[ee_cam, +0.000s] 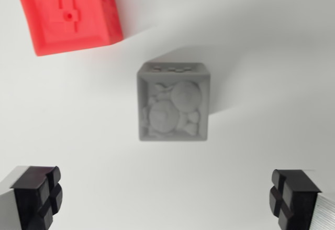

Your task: Destack cube

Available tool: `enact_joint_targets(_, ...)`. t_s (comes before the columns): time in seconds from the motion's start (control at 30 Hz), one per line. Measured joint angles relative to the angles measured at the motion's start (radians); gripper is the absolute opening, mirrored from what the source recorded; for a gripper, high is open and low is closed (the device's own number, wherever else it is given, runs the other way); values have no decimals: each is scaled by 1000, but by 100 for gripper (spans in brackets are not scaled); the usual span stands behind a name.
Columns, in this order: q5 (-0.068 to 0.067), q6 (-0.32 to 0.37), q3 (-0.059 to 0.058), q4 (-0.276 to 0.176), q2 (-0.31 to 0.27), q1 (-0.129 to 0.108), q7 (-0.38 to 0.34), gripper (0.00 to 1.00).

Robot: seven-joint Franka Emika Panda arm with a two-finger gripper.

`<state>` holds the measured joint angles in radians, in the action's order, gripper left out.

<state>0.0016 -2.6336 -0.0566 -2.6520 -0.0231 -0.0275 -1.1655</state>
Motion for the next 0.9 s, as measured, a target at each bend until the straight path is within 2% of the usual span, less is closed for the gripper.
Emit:
enact_joint_targets(0.5, -12, 197, 0, 32, -165, 1, -9, 100)
enact_joint_targets(0.9, -14, 332, 0, 79, -253, 1, -12, 100)
